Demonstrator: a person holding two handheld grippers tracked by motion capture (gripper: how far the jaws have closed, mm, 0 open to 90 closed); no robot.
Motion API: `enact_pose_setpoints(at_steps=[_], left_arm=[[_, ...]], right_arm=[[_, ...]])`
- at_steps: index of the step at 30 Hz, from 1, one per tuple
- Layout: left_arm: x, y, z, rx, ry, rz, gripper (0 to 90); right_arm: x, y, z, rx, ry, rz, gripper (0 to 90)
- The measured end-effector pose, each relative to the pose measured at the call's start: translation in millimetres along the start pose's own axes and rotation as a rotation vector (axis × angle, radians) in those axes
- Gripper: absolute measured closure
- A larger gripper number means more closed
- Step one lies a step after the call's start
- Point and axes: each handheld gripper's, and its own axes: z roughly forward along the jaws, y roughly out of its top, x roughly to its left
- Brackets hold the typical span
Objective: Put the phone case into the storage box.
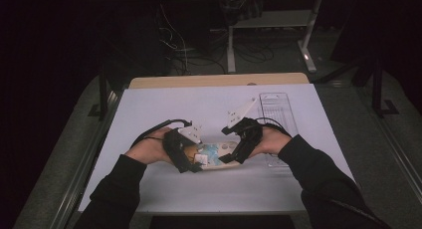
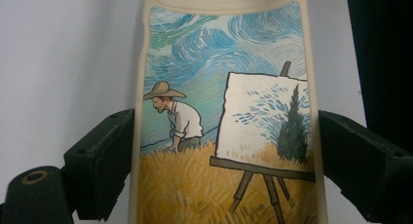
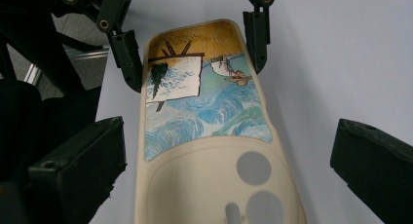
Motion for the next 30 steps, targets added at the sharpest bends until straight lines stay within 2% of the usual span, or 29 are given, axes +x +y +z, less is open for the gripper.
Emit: enact_pose_setpoints(at_steps=[3,12,19,20,22,25,26,28,30], left_arm=[[-1.6,1.2,0.3,-0.001,-0.001,0.003,11.1],[-2.9,1.8,0.6,0.005,-0.006,0.009,11.1],[-3.3,2.0,1.1,0.008,-0.005,0.012,11.1],[-2.6,2.3,0.7,0.023,-0.007,0.029,11.1],[-3.5,2.3,1.7,0.012,-0.006,0.015,11.1],[-2.5,2.4,1.4,0.027,-0.006,0.034,11.0],[-3.7,2.0,2.5,0.011,-0.007,0.011,11.1],[-3.1,1.8,2.1,0.024,-0.008,0.026,11.0],[-3.4,1.5,2.6,0.022,-0.006,0.023,11.1]], right_arm=[[1.5,0.4,6.3,0.014,0.021,0.001,0.0],[4.1,-0.3,15.5,0.035,0.034,-0.024,0.0],[6.0,-3.4,17.9,0.033,0.025,-0.03,0.0],[7.5,-4.2,19.8,0.041,0.02,-0.038,0.0],[8.2,-4.9,21.0,0.045,0.019,-0.043,0.0],[9.8,-6.7,24.6,0.048,0.02,-0.049,0.0],[10.3,-7.6,26.0,0.046,0.023,-0.048,0.0],[11.3,-8.9,28.5,0.05,0.019,-0.053,0.0],[12.7,-10.1,30.1,0.061,0.02,-0.053,0.0]])
